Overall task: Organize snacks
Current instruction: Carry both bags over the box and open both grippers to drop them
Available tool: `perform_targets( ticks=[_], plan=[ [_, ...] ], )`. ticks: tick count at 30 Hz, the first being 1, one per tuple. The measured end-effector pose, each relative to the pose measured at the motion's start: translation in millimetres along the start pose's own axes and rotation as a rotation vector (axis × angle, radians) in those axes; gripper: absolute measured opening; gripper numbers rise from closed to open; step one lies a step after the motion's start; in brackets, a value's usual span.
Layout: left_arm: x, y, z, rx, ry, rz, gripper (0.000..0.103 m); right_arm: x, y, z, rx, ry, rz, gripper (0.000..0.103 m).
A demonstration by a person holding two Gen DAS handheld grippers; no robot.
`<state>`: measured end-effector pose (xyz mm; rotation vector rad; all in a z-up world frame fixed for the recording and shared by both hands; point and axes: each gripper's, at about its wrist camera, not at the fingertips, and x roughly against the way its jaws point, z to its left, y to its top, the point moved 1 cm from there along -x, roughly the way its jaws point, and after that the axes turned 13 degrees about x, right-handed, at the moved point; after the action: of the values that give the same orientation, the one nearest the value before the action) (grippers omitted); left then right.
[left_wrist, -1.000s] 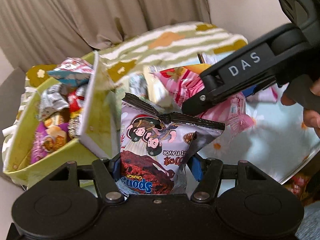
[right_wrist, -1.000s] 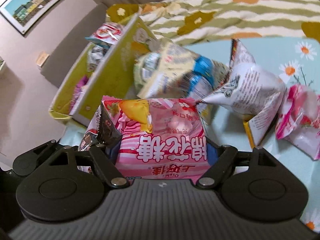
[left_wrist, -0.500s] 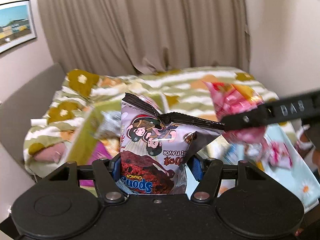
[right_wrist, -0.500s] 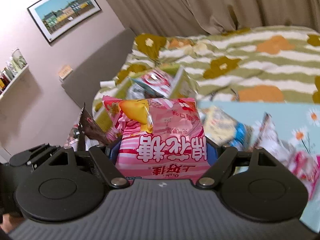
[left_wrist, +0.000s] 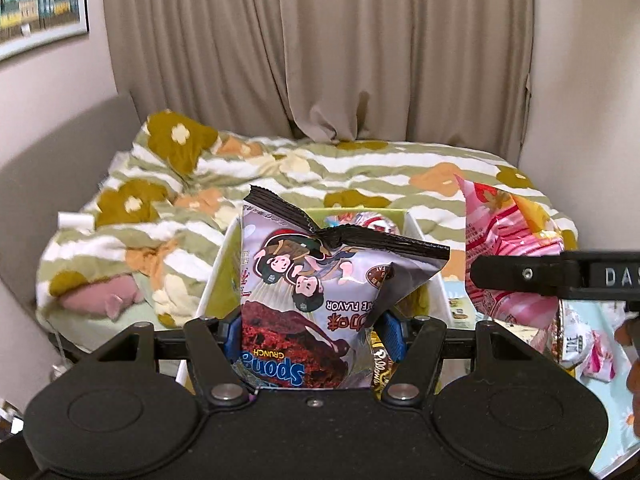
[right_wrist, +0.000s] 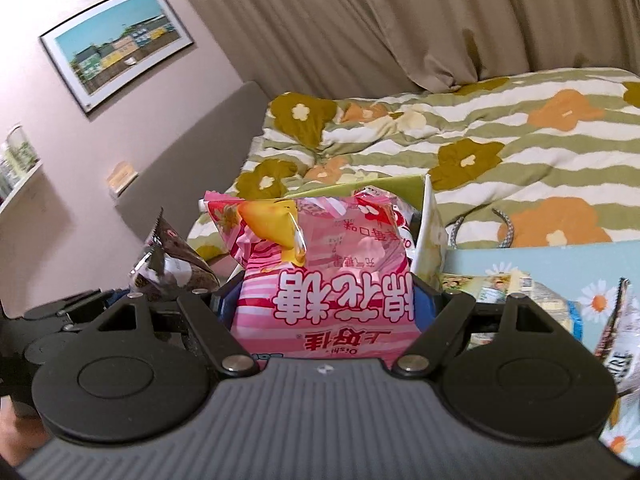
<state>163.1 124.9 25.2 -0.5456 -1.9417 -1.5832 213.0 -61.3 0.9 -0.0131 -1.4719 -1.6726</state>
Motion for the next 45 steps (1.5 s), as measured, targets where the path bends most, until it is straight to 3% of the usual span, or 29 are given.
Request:
perform_targets(
  ticks=[6,9,10,14,21,29,33,36,45],
  plan=[
    [-36,13,25,0.019,-0.049,0.083,0.072,-31,2,16,-0.013,-0.101,0.019,0.095],
    [-46,16,32,0.015,-0.084,0.110,0.097,-43,-1,21,-0.043,-0.129,0.031,0.095],
    [-46,16,35,0.017,-0.096,0.105,0.099,-46,-1,22,-0.050,-0.140,0.034,0.095],
    [-45,14,54,0.050,-0.135,0.116,0.099,-55,-4,28,-0.067,-0.187,0.050,0.095],
    [-40,14,87,0.103,-0.132,0.119,0.099,-59,-5,42,-0.047,-0.241,0.058,0.095],
    [-46,18,109,0.083,-0.113,0.107,0.099,-82,9,71,0.029,-0.252,0.067,0.095],
    [-50,17,115,0.067,-0.094,0.109,0.099,-103,10,80,0.044,-0.246,0.071,0.103],
    [-54,13,118,0.054,-0.086,0.125,0.099,-113,6,86,0.041,-0.257,0.080,0.103],
    [-52,13,113,0.025,-0.089,0.111,0.099,-108,-9,89,0.077,-0.297,0.082,0.103]
  ],
)
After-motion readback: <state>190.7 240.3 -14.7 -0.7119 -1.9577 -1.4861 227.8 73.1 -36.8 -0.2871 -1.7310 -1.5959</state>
